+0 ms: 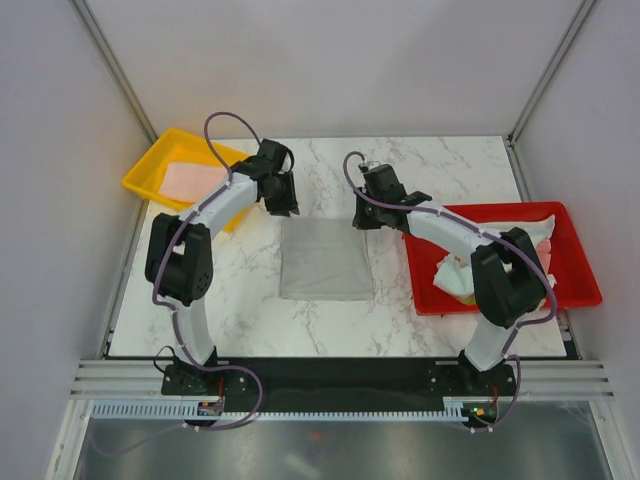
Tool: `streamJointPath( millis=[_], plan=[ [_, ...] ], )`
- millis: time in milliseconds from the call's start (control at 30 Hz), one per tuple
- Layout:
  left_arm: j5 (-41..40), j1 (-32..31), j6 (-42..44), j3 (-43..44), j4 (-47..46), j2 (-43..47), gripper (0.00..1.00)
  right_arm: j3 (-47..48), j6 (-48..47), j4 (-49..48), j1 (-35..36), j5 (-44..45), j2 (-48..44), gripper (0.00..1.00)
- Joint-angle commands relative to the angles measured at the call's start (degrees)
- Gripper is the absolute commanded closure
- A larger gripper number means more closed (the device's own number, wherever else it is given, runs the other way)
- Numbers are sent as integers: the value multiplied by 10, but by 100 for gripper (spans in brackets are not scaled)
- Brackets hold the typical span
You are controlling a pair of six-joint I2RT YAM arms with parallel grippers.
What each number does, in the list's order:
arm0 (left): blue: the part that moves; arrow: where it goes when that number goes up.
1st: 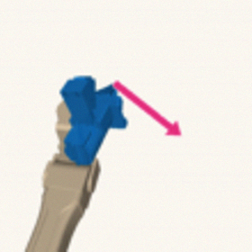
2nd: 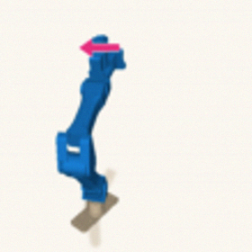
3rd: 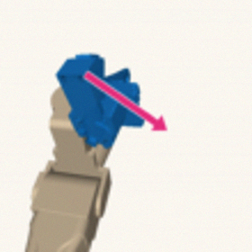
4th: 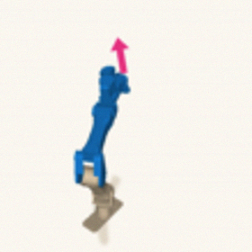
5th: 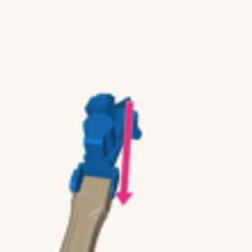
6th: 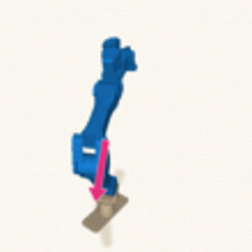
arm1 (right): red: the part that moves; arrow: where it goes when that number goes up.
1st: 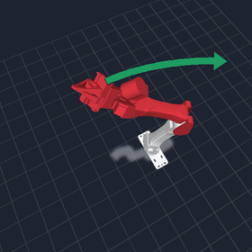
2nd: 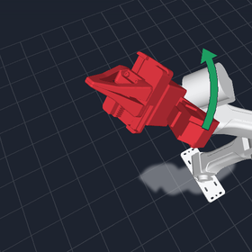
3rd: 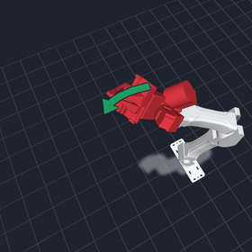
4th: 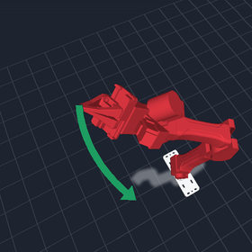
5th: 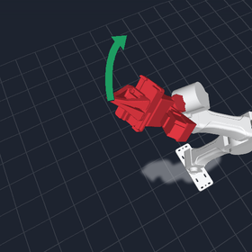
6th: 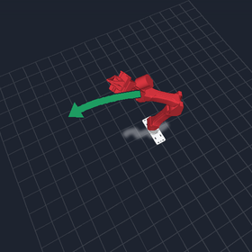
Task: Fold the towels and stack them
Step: Fold the towel
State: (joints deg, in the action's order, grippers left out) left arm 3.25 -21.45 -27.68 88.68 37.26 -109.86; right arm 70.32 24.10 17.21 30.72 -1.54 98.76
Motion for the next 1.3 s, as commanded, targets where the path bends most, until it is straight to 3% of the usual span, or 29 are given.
streamJointPath(
  millis=[0,267,700,800,967,1133,1267],
  plan=[
    [19,4,-15,8,2,-30,63,38,-19,22,-11,12,53,89],
    [-8,23,-3,11,-3,-103,64,85,-75,20,-22,93,129,84],
    [30,33,8,28,-5,-103,62,92,-93,6,-29,87,175,82],
    [49,33,24,38,-7,-77,58,90,-106,8,-36,66,166,80],
    [43,35,96,59,-21,-38,44,119,-150,65,-60,-65,137,65],
    [65,42,185,60,-21,-44,43,154,-211,106,-69,-115,144,51],
    [76,45,256,49,-22,-53,43,182,-264,121,-84,-160,162,47]
  ],
)
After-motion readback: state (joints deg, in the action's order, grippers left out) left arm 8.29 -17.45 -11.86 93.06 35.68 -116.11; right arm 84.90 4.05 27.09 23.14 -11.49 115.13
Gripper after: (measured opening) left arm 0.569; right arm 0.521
